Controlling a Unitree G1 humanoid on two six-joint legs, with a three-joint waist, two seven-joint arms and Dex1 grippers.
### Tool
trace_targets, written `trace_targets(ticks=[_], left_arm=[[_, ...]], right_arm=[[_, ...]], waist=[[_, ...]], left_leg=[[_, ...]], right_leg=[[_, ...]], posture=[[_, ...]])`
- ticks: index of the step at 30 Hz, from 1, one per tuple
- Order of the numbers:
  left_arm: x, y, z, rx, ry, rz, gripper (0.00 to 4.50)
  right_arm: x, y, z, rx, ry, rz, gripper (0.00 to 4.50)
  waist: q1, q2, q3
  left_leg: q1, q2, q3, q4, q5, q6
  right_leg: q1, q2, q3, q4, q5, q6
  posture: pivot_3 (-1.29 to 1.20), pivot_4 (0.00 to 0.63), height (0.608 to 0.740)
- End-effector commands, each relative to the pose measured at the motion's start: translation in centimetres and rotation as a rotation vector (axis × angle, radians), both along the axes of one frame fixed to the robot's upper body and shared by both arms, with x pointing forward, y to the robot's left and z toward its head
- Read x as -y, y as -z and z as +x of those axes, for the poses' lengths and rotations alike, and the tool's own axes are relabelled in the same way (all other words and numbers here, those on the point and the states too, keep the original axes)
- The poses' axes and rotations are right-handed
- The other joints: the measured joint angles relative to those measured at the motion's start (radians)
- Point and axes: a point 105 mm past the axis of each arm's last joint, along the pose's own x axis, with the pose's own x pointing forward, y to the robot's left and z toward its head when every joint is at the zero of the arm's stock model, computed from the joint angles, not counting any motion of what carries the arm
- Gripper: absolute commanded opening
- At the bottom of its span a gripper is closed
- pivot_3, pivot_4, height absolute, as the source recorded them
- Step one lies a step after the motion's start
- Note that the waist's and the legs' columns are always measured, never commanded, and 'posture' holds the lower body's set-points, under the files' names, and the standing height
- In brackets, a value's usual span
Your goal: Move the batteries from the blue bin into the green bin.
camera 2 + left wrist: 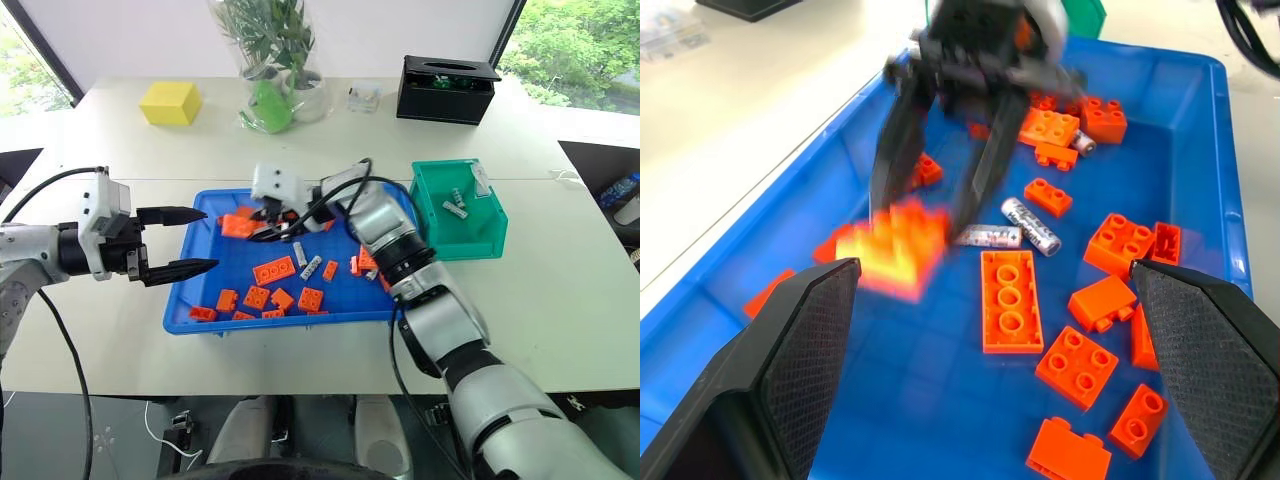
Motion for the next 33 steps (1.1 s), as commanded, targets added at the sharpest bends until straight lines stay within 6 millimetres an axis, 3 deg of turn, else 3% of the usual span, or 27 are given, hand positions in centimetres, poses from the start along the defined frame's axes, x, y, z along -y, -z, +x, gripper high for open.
trace_targets(ticks=[1,5,6,14,33], left_arm=[[0.2,-0.9,0.0,0.048,0.009,-0.001,4.50],[0.1,-1.0,0.3,0.056,0.005,-0.004,4.50],[0.1,-1.1,0.3,0.057,0.004,-0.004,4.50],[0.3,-1.1,0.2,0.062,0.008,-0.007,4.50],[0.2,-1.7,0.3,0.088,-0.002,-0.005,4.50]], right_arm=[[-0.8,-0.1,-0.5,0.036,0.004,-0.004,2.20],[0.3,-0.4,0.3,0.069,0.014,-0.038,4.18],[1.0,-0.5,0.5,0.081,0.003,-0.062,4.48],[5.6,1.0,1.1,0.122,-0.048,-0.219,4.48],[7.2,4.5,2.8,0.158,-0.051,-0.316,4.48]], waist=[[0.005,0.000,0.000],[0.005,-0.001,0.000],[0.004,-0.001,0.000],[-0.004,-0.001,0.000],[-0.025,-0.001,0.000]], left_leg=[[0.000,0.000,0.000,0.000,0.000,0.000],[0.000,-0.001,0.000,0.001,0.000,0.000],[0.000,-0.001,0.000,0.001,0.000,0.000],[0.000,0.000,0.000,0.000,0.000,0.000],[0.001,0.000,-0.001,0.000,0.000,-0.001]], right_leg=[[0.000,0.000,0.000,0.000,0.000,-0.001],[0.001,-0.002,0.000,0.000,-0.001,-0.002],[0.001,-0.002,0.000,0.000,-0.001,-0.002],[0.000,0.000,-0.001,0.000,-0.001,-0.001],[0.001,0.000,-0.001,0.000,0.000,-0.001]], posture=[[0.00,0.150,0.736],[0.00,0.150,0.736],[0.00,0.150,0.736],[0.00,0.150,0.736],[0.00,0.150,0.736]])
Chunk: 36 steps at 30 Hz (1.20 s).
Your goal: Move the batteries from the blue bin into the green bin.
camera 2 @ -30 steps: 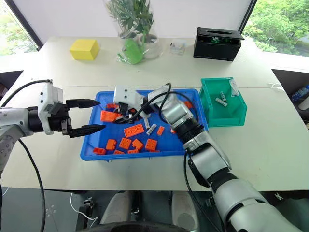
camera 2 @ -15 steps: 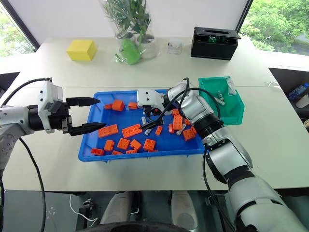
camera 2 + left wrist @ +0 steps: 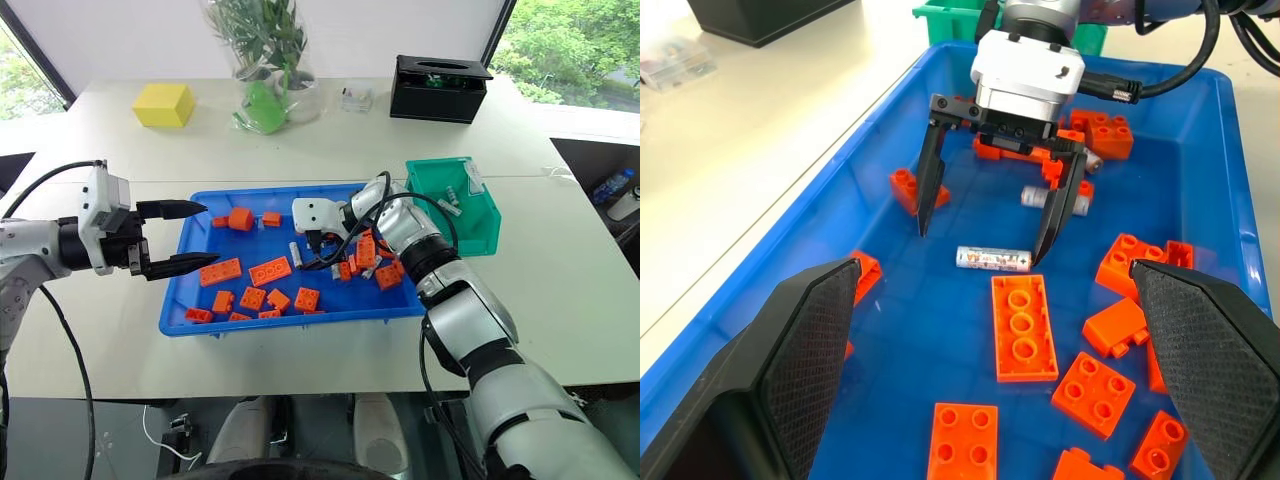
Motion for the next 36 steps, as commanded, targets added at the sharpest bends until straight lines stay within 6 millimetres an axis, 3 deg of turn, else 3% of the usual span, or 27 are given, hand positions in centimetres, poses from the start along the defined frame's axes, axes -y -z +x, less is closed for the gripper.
trace_targets(ticks=[1,4,6,9,13,16,19,23,27,31,33,36], left_arm=[[0.1,-1.3,-0.1,0.065,0.005,0.005,4.50],[0.0,-1.4,0.0,0.070,-0.001,0.004,4.50],[0.0,-1.3,0.0,0.071,-0.002,0.004,4.50],[0.0,-1.2,-0.1,0.071,-0.002,0.005,4.50],[0.1,-1.0,0.0,0.068,0.000,0.004,4.50],[0.1,-0.8,0.2,0.059,-0.002,-0.010,4.50],[0.2,-0.4,0.3,0.048,-0.005,-0.019,4.50],[0.5,-0.1,0.6,0.041,0.000,-0.037,4.50],[0.9,0.1,1.0,0.039,0.019,-0.046,4.50],[1.4,-0.2,1.6,0.046,0.041,-0.049,4.50],[1.5,-0.4,1.8,0.051,0.048,-0.049,4.50],[1.7,-0.6,1.9,0.052,0.061,-0.049,4.50]], right_arm=[[-0.1,0.4,-0.1,-0.025,-0.012,-0.022,4.24],[-0.2,0.1,-0.3,-0.050,-0.009,0.012,3.22],[-0.2,-0.6,-0.1,-0.056,0.010,0.047,2.25],[0.4,-2.1,0.1,-0.089,0.063,0.116,2.25],[2.9,-5.9,0.8,-0.034,0.168,0.216,2.25],[7.0,-10.1,1.0,-0.004,0.329,0.330,2.25],[12.5,-12.3,0.9,0.055,0.510,0.360,2.25],[19.5,-12.6,0.2,0.125,0.730,0.305,2.25],[23.2,-11.4,-0.7,0.121,0.857,0.238,2.25],[23.6,-10.4,-0.3,0.138,0.874,0.205,4.25],[23.1,-10.5,0.1,0.170,0.851,0.191,4.39],[20.2,-12.1,0.3,0.142,0.751,0.257,4.39]], waist=[[0.000,0.000,0.000],[0.000,0.000,0.000],[0.000,0.000,0.000],[0.002,0.000,0.000],[0.008,0.000,0.000],[0.011,0.000,0.000],[0.025,0.000,0.000],[0.032,0.000,0.000],[0.025,0.000,0.000],[0.015,0.000,0.000],[0.016,0.000,0.000],[0.008,0.000,0.001]], left_leg=[[0.000,0.000,0.000,0.000,0.000,0.000],[0.000,0.000,-0.001,0.000,0.000,0.000],[0.000,0.000,-0.001,0.000,0.000,0.000],[0.000,0.000,-0.002,0.000,0.000,0.000],[-0.001,0.000,-0.002,0.000,0.000,0.000],[-0.001,0.000,-0.002,0.000,0.000,0.000],[-0.001,0.000,-0.002,0.000,0.000,0.000],[-0.001,0.000,0.001,0.000,0.000,0.000],[-0.001,0.000,0.001,0.000,0.000,0.000],[0.000,0.000,0.002,0.000,0.000,0.000],[0.000,0.000,0.002,0.000,0.000,0.000],[0.000,0.000,0.002,0.000,0.000,0.000]], right_leg=[[0.000,0.000,0.000,0.000,0.000,0.000],[0.000,0.000,0.000,0.000,0.000,0.000],[0.000,0.000,0.000,0.000,0.000,0.000],[0.000,0.000,0.000,0.000,0.000,0.000],[0.000,-0.001,0.000,0.000,0.000,0.000],[0.000,-0.002,0.000,-0.001,0.000,-0.001],[0.000,-0.002,0.000,-0.001,-0.001,-0.001],[0.000,-0.002,0.000,-0.003,-0.001,-0.002],[0.000,-0.002,0.001,-0.004,-0.001,-0.002],[-0.001,0.000,0.002,-0.003,-0.001,-0.002],[0.000,0.000,0.001,-0.002,-0.001,-0.002],[-0.001,0.000,0.002,-0.002,-0.001,-0.002]], posture=[[0.00,0.150,0.736],[0.00,0.150,0.736],[0.00,0.150,0.736],[0.00,0.150,0.736],[0.00,0.150,0.736],[0.00,0.150,0.736],[0.00,0.150,0.736],[0.00,0.150,0.736],[0.00,0.150,0.736],[0.00,0.150,0.736],[0.00,0.150,0.736],[0.00,0.150,0.736]])
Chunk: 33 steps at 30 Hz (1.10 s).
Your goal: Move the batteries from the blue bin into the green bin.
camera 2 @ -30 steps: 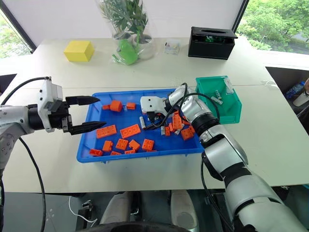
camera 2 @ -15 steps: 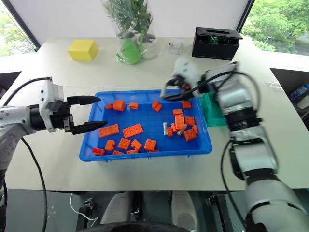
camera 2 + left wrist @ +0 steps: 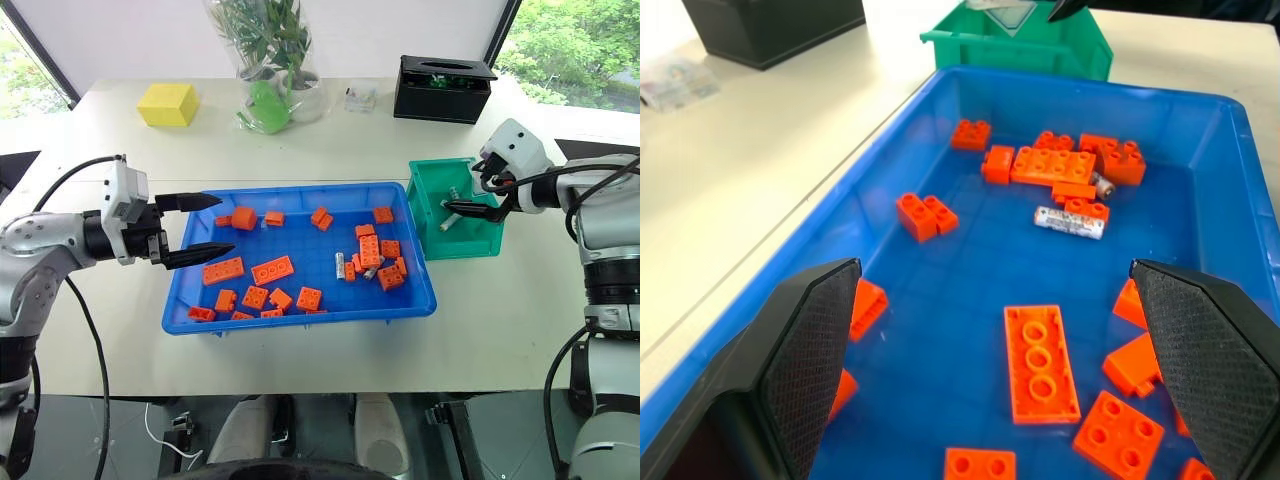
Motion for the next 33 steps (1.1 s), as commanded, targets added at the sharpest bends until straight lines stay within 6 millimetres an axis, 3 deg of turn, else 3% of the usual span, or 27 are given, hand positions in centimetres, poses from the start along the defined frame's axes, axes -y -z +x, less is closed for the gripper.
trace_targets(ticks=[1,6,8,12,18,29,33], left_arm=[[0.4,-0.9,-0.2,0.039,0.031,0.008,4.50],[0.8,-0.6,-0.8,0.025,0.064,0.017,4.50],[1.0,-0.6,-0.9,0.023,0.069,0.017,4.50],[1.6,-0.5,-1.4,0.016,0.097,0.019,4.50],[2.0,-0.4,-2.3,-0.005,0.129,0.023,4.50],[2.0,-0.4,-3.3,-0.021,0.159,0.031,4.50],[2.0,-0.5,-3.1,-0.014,0.156,0.031,4.50]], right_arm=[[-3.5,-3.3,-0.1,0.064,-0.133,0.061,4.39],[-11.0,-0.7,-4.0,-0.098,-0.492,0.086,4.39],[-12.4,0.1,-4.8,-0.134,-0.555,0.096,4.39],[-15.2,4.1,-5.8,-0.229,-0.671,0.026,4.39],[-16.0,7.0,-4.3,-0.248,-0.656,-0.054,4.39],[-15.2,8.9,-3.0,-0.284,-0.631,-0.104,4.39],[-15.2,8.9,-3.1,-0.288,-0.633,-0.087,3.14]], waist=[[-0.006,0.000,0.000],[-0.005,0.000,0.000],[-0.004,0.000,0.000],[0.006,-0.001,0.000],[0.019,-0.001,0.000],[0.019,-0.001,0.000],[0.018,-0.001,0.000]], left_leg=[[0.000,0.000,-0.001,0.000,0.000,0.000],[-0.001,0.001,-0.004,-0.001,0.000,0.000],[-0.001,0.001,-0.004,-0.001,0.000,0.000],[-0.001,0.000,-0.004,0.001,0.000,0.000],[-0.001,0.000,-0.003,0.001,0.000,0.000],[-0.001,0.000,-0.002,0.001,0.000,0.000],[-0.001,0.000,-0.002,0.001,0.000,0.000]], right_leg=[[0.000,0.000,0.000,0.000,0.000,0.000],[0.000,0.001,-0.001,0.001,0.001,0.003],[0.000,0.001,-0.001,0.001,0.001,0.003],[0.001,-0.001,-0.001,0.001,0.000,0.002],[0.001,-0.001,-0.001,0.001,0.000,0.000],[0.001,0.000,-0.001,0.001,0.000,0.001],[0.001,0.000,-0.001,0.001,0.000,0.001]], posture=[[0.00,0.150,0.736],[0.00,0.150,0.736],[0.00,0.150,0.736],[0.00,0.150,0.736],[0.00,0.150,0.736],[0.00,0.150,0.736],[0.00,0.150,0.736]])
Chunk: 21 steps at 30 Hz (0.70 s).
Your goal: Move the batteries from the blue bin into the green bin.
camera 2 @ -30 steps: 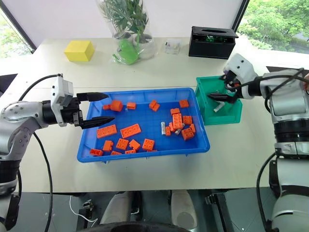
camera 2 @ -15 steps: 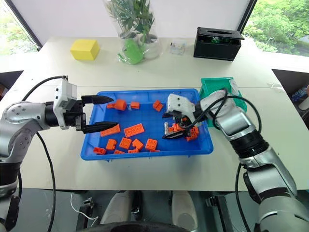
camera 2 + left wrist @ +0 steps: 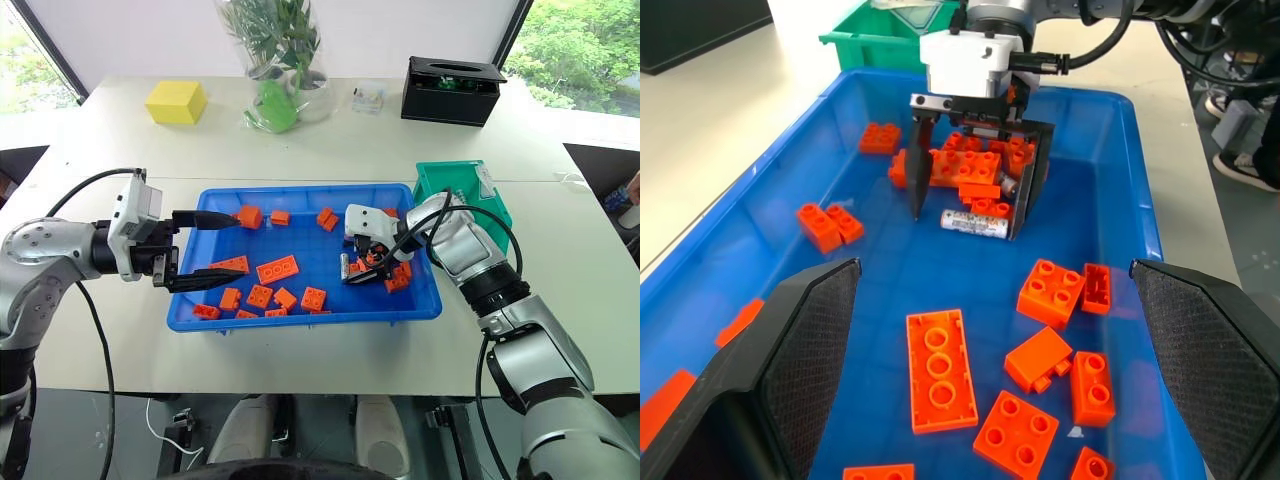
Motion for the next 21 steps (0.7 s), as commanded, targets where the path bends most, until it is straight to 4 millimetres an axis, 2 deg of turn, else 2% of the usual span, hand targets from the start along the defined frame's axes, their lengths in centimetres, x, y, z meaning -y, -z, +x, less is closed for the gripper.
trace_targets(ticks=[1,2,4,7,11,13,16,21], left_arm=[[0.0,-0.9,0.0,0.035,0.006,-0.004,4.50],[0.0,-0.9,0.0,0.035,0.009,-0.004,4.50],[0.1,-0.7,0.0,0.030,0.017,-0.004,4.50],[0.4,-0.4,0.1,0.020,0.028,-0.006,4.50],[0.7,-0.1,0.3,0.017,0.040,-0.013,4.50],[0.9,-0.1,0.4,0.018,0.048,-0.017,4.50],[1.2,0.1,0.5,0.018,0.061,-0.022,4.50],[1.5,0.1,0.9,0.024,0.078,-0.023,4.50]], right_arm=[[-0.5,-1.1,0.0,0.014,-0.015,0.033,2.56],[-0.6,-1.5,-0.1,0.017,-0.016,0.050,2.20],[-0.8,-2.7,-0.1,0.035,-0.008,0.084,2.22],[0.0,-6.7,0.6,0.088,0.068,0.181,2.22],[3.5,-11.7,1.9,0.171,0.248,0.280,2.22],[6.5,-13.1,2.2,0.210,0.359,0.286,2.22],[11.6,-13.1,2.0,0.253,0.506,0.225,2.22],[16.3,-11.6,1.4,0.263,0.661,0.153,2.22]], waist=[[0.000,0.000,0.000],[0.000,0.000,0.000],[0.000,0.000,0.000],[0.000,0.000,0.000],[0.005,0.000,0.000],[0.007,0.000,0.000],[0.007,-0.001,0.000],[-0.006,0.000,0.000]], left_leg=[[0.000,0.000,0.000,0.000,0.000,0.000],[0.000,0.000,0.000,0.000,0.000,0.000],[0.000,0.000,0.000,0.000,0.000,0.000],[0.000,0.000,0.000,0.000,0.000,0.000],[0.000,0.000,-0.001,0.000,0.000,0.000],[0.000,0.000,0.000,0.000,0.000,0.000],[-0.001,0.000,0.000,-0.001,0.000,0.000],[0.000,0.000,0.001,-0.001,0.000,0.001]], right_leg=[[0.000,0.000,0.000,0.000,0.000,0.000],[0.000,0.000,0.000,0.000,0.000,0.000],[0.000,0.000,0.000,0.000,0.000,0.000],[0.000,0.000,0.000,0.000,0.000,0.000],[0.000,-0.001,0.000,0.000,0.000,0.000],[0.000,-0.001,0.000,0.000,0.000,0.000],[0.001,-0.001,-0.001,-0.003,0.000,-0.001],[0.000,-0.001,0.000,-0.003,0.000,-0.001]], posture=[[0.00,0.150,0.736],[0.00,0.150,0.736],[0.00,0.150,0.736],[0.00,0.150,0.736],[0.00,0.150,0.736],[0.00,0.150,0.736],[0.00,0.150,0.736],[0.00,0.150,0.736]])
